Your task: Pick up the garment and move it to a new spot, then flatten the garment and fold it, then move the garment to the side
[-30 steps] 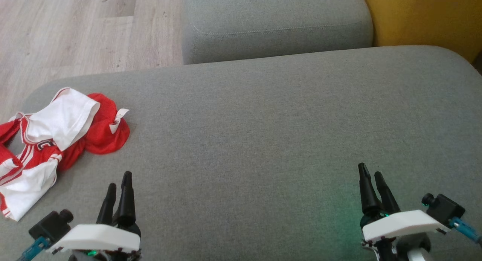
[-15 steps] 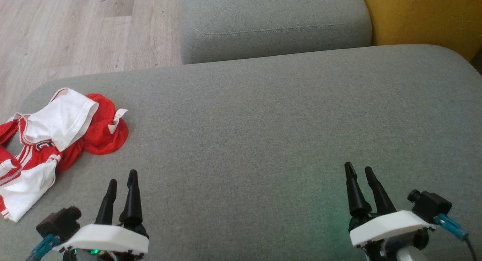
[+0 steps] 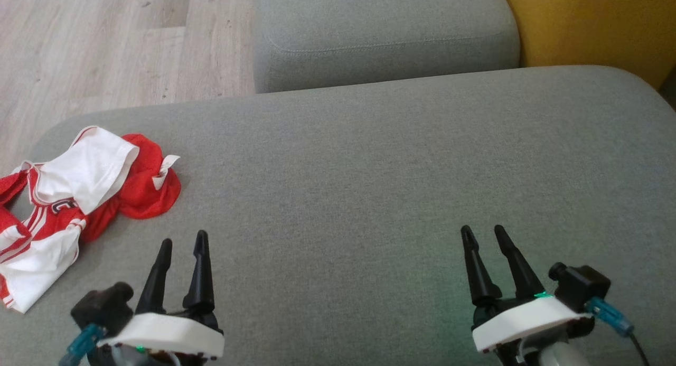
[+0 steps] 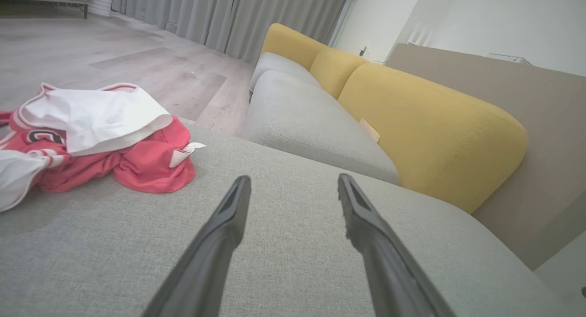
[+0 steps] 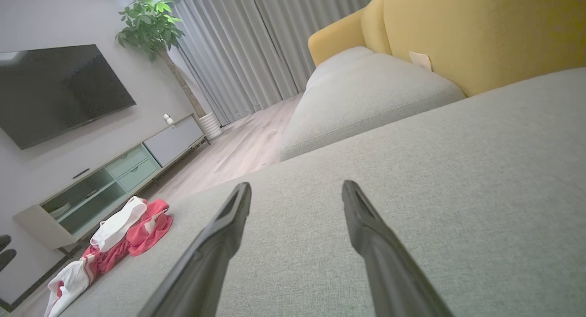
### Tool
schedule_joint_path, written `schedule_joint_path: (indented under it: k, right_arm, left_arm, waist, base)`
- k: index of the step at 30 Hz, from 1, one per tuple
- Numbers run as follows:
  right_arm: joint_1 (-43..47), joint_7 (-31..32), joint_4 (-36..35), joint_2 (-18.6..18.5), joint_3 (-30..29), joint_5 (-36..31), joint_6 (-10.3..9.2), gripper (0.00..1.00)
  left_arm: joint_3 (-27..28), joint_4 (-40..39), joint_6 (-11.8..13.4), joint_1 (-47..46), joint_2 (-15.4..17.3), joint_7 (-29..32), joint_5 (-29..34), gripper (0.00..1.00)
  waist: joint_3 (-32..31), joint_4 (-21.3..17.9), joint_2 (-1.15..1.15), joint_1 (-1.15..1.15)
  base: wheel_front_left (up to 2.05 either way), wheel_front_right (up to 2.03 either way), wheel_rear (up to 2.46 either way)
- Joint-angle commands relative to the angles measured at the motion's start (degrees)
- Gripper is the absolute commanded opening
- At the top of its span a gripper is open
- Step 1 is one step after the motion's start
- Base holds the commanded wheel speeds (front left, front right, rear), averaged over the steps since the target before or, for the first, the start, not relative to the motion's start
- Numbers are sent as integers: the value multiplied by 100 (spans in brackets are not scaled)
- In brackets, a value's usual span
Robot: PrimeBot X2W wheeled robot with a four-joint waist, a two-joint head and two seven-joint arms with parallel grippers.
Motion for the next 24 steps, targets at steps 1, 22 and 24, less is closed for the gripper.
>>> schedule_joint_path:
  k: [1, 22, 24]
  right_arm:
    - [-343, -104, -234, -25, 161, -203, -3, 100]
    - [-276, -459, -231, -31, 253, -1380, -4, 100]
    - [-276, -493, -235, -31, 269, -1497, -4, 100]
  left_arm:
    - [101, -261, 38, -137, 70, -86, 201, 100]
    - [22, -324, 69, 90, 90, -438, 1387, 100]
    - [24, -338, 69, 106, 92, -471, 1509, 100]
  waist:
    - [-8, 7, 0, 0]
    - [-151, 48, 0, 0]
    - [-158, 45, 0, 0]
  base:
    - [0, 0, 0]
    - [0, 0, 0]
    - [0, 0, 0]
